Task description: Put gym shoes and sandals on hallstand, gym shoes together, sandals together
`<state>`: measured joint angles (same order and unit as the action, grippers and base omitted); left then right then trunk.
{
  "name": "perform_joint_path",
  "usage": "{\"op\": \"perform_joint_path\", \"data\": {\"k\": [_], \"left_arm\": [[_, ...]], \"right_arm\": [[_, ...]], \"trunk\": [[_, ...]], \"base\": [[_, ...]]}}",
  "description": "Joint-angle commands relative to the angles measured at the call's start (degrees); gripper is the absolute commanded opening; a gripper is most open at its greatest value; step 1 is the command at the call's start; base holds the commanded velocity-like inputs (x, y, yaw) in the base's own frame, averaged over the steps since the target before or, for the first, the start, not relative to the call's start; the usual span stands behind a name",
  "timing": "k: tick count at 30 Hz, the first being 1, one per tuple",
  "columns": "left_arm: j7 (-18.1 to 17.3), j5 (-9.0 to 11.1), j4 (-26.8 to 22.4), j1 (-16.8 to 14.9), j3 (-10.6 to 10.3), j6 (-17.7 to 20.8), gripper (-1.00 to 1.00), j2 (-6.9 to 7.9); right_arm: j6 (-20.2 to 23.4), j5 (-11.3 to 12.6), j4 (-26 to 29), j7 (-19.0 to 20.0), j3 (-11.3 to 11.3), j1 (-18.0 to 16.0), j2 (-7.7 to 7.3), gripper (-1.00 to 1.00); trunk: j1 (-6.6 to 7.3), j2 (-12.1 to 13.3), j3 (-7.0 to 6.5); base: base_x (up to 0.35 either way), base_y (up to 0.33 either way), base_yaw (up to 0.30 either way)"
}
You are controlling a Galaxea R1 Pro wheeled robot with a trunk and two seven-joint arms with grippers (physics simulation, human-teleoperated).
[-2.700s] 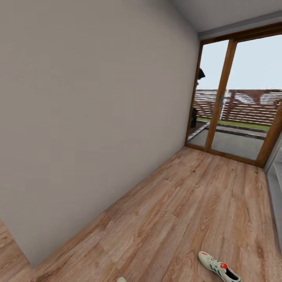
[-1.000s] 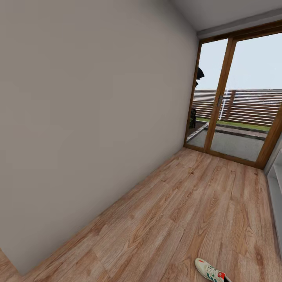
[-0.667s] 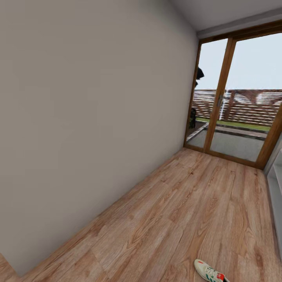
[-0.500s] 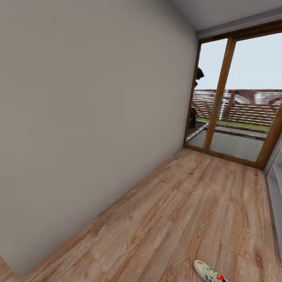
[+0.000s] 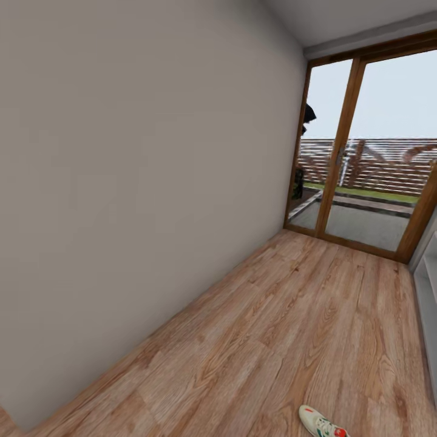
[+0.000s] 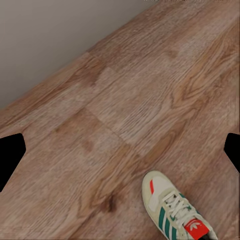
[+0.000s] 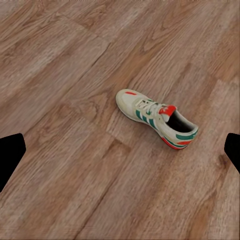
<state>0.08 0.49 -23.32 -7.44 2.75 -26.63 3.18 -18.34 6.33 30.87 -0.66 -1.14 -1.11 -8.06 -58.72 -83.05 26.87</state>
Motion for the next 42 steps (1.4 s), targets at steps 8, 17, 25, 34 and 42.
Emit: {"op": "perform_joint_path", "data": {"k": [8,17,25,34,42], "left_arm": [[0.01,0.04,0.03,-0.03,0.06,-0.18,1.00,-0.01],[0.01,0.04,0.03,-0.03,0.06,-0.18,1.00,-0.01],[0.01,0.04,0.02,-0.03,0.06,-0.19,1.00,-0.01],[0.01,0.04,0.02,-0.03,0.06,-0.18,1.00,-0.01],[0.01,0.04,0.03,-0.03,0.06,-0.20,1.00,-0.01]], "right_arm": [[-0.21,0.61,-0.02,-0.03,0.17,-0.03,-0.03,1.00],[-0.21,0.61,0.06,0.00,0.17,-0.03,-0.03,1.00],[-0.21,0.61,0.07,0.00,0.17,-0.03,-0.03,1.00],[-0.21,0.61,0.12,0.03,0.17,-0.03,-0.03,1.00],[-0.21,0.61,0.23,0.04,0.17,-0.03,-0.03,1.00]], "trunk": [[-0.01,-0.03,0.06],[-0.01,-0.03,0.06],[-0.01,-0.03,0.06],[-0.01,-0.03,0.06],[-0.01,-0.03,0.06]], "base": [[0.063,-0.065,0.000],[0.005,-0.023,0.000],[0.000,-0.112,0.000],[0.000,-0.015,0.000],[0.000,-0.002,0.121]]}}
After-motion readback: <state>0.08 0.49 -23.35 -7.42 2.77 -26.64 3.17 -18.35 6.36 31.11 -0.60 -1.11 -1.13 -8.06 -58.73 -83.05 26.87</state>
